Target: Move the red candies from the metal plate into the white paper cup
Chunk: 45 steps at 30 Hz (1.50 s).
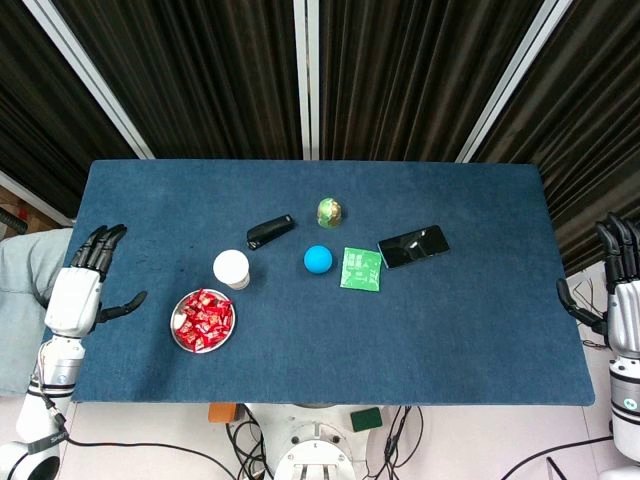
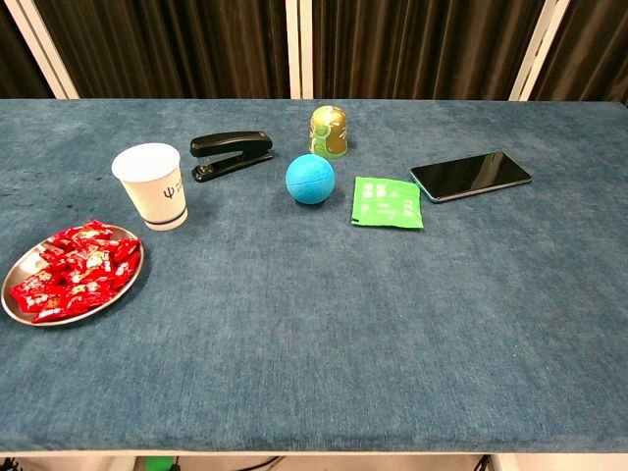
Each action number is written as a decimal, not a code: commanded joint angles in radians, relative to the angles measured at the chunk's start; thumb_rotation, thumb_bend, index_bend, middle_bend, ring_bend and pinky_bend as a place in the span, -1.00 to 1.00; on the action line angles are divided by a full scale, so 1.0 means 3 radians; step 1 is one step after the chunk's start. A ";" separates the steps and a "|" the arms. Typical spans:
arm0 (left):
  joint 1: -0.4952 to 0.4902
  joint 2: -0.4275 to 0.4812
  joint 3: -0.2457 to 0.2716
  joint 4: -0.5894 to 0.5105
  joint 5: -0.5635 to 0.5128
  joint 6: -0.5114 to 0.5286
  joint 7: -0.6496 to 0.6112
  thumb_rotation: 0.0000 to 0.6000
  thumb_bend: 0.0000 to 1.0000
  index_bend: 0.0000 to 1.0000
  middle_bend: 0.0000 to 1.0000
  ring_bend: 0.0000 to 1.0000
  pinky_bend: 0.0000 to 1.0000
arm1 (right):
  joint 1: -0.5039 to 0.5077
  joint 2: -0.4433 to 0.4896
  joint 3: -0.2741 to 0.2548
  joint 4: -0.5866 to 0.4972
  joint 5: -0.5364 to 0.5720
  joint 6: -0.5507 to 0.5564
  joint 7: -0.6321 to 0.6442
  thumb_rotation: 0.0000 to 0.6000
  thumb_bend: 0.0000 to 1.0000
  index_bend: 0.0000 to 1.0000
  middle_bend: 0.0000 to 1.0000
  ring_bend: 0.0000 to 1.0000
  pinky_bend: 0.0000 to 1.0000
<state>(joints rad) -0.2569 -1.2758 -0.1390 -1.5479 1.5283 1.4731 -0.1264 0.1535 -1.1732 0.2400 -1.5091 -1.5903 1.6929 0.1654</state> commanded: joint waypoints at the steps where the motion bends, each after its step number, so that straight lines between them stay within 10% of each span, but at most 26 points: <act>1: -0.0029 -0.0053 0.0002 0.0013 -0.0012 -0.0026 0.0017 0.99 -0.68 -0.91 -0.86 -0.98 -0.66 | 0.0027 -0.0012 0.0023 -0.0044 -0.0030 0.0035 -0.0021 1.00 -0.33 -1.00 -1.00 -1.00 -1.00; 17: -0.0036 -0.0017 0.0104 -0.0169 0.0037 -0.0076 0.0210 1.00 -0.68 -0.89 -0.86 -0.98 -0.66 | -0.0061 0.0029 -0.0004 0.0041 0.0010 0.0183 0.0163 1.00 -0.32 -1.00 -1.00 -1.00 -1.00; 28: -0.0224 0.0025 0.0501 -0.0466 0.0149 -0.0814 0.0544 1.00 -0.68 -0.83 -0.78 -0.90 -0.61 | -0.0133 0.0005 -0.0041 0.0137 0.0099 0.0205 0.0227 1.00 -0.32 -1.00 -1.00 -1.00 -1.00; 45: -0.0516 -0.0342 0.0415 -0.0072 -0.0316 -0.1384 0.1168 1.00 -0.56 -0.51 -0.67 -0.90 -0.63 | -0.0271 -0.0015 -0.0099 0.0334 0.0228 0.0208 0.0319 1.00 -0.32 -1.00 -1.00 -1.00 -1.00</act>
<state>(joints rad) -0.4010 -1.3700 -0.0107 -1.5794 1.4528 1.0744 0.1955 0.0723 -1.1775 0.2104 -1.4089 -1.5219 1.7553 0.2610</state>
